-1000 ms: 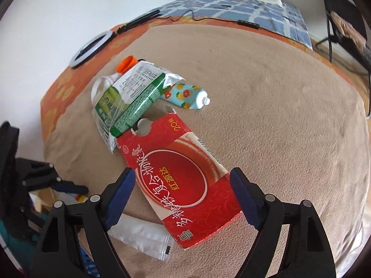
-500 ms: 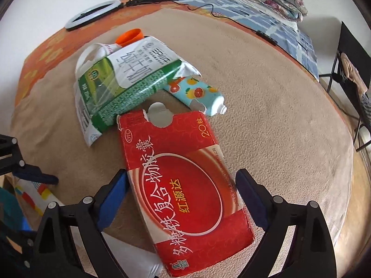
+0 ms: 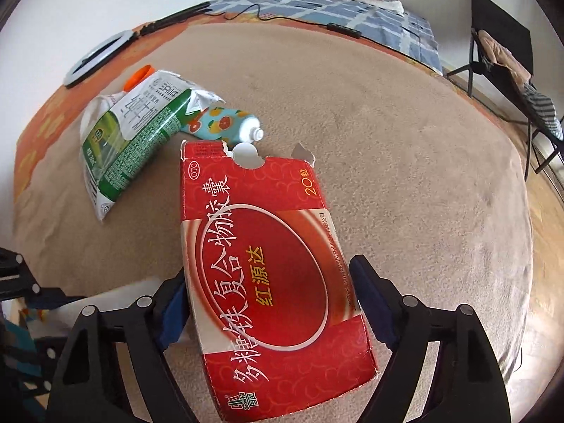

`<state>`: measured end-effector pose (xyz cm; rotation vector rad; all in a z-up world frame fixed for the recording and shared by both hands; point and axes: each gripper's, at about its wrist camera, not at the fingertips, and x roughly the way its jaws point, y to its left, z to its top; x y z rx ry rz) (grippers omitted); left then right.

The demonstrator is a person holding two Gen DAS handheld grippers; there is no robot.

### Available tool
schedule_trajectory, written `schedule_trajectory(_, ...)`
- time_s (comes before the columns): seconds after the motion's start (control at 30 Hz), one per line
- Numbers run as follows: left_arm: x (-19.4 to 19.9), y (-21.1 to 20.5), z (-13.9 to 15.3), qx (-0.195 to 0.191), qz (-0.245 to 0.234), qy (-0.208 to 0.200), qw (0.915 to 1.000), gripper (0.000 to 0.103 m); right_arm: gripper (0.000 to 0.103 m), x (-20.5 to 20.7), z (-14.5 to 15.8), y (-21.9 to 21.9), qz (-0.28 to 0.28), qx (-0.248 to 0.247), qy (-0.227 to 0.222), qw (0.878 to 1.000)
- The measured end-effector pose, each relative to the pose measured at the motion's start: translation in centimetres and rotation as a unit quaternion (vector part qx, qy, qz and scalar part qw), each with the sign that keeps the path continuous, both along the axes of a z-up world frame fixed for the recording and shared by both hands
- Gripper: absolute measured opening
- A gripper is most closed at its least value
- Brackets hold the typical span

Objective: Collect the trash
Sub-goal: 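Grasp the white-and-red tube box with the left tool while the right tool grasps the red medicine box, then carry both boxes over the blue basket and open both tools to drop them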

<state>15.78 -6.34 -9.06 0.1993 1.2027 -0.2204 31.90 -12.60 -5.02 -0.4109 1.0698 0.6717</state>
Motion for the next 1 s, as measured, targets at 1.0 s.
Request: schedule_trajectory(1.0,-11.7,3.3,5.7,-0.089,0.068,-0.044,0.9927,0.006,0.082,-16.3,8.2,-6.2,0.001,0.119,-0.026,0.993)
